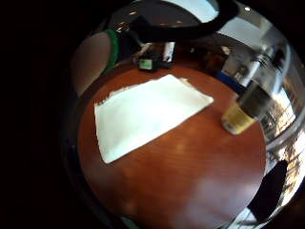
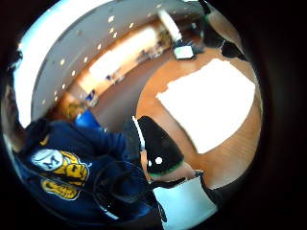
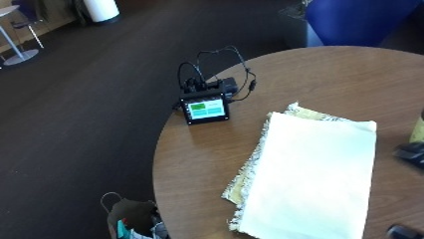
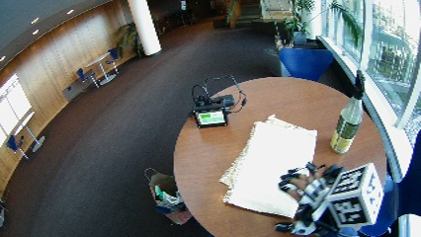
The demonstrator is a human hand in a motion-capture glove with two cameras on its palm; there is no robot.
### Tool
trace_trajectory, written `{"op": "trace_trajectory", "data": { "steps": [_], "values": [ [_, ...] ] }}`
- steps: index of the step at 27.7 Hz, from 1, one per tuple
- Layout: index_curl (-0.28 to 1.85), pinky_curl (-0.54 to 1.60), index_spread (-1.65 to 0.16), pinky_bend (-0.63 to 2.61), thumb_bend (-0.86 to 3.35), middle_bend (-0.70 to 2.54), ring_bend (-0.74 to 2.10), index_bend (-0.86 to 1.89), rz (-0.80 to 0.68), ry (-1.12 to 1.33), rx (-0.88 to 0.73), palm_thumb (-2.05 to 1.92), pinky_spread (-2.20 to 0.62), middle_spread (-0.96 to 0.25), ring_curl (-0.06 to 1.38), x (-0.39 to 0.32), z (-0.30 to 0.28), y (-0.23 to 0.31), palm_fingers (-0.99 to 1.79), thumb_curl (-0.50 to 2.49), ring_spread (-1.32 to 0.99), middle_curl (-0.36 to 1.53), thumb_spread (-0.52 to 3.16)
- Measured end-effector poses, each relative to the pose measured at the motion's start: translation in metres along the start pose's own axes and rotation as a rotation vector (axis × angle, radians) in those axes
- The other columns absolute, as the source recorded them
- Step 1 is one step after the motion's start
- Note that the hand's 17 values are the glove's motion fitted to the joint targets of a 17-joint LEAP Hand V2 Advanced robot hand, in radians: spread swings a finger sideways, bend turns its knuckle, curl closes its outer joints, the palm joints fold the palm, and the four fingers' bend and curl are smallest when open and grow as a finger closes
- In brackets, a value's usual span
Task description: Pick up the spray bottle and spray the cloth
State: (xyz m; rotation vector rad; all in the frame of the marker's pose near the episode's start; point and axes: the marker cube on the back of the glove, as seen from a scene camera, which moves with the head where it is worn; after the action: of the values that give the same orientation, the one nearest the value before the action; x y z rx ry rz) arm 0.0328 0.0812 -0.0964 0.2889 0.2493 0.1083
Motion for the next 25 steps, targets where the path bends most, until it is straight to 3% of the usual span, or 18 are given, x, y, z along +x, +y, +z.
{"op": "trace_trajectory", "data": {
  "steps": [7, 15, 20, 25],
  "values": [
    [0.2, 0.28, -0.37, 0.42, 0.11, 0.28, 0.4, -0.09, 0.491, -0.014, 0.267, 0.44, 0.26, -0.02, 0.32, 0.141, -0.086, 0.004, 0.53, 0.21, -0.08, 0.31, 1.12],
    [0.04, 0.34, -0.41, 0.59, 0.09, 0.38, 0.5, -0.09, 0.86, -0.343, 0.161, 0.54, 0.26, 0.02, 0.33, 0.246, -0.085, -0.08, 0.36, 0.26, -0.01, 0.34, 1.08],
    [-0.02, 0.28, -0.4, 0.43, 0.18, 0.72, 0.75, -0.09, 0.926, -0.418, 0.252, 0.76, 0.2, -0.07, 0.36, 0.266, -0.076, -0.112, 0.83, 0.34, -0.13, 0.43, 1.06],
    [0.06, 0.3, -0.34, 0.48, 0.18, 0.75, 0.79, 0.11, 0.963, -0.383, 0.426, 0.87, -0.01, -0.1, 0.39, 0.261, -0.083, -0.118, 1.2, 0.4, -0.17, 0.47, 0.95]
  ]
}}
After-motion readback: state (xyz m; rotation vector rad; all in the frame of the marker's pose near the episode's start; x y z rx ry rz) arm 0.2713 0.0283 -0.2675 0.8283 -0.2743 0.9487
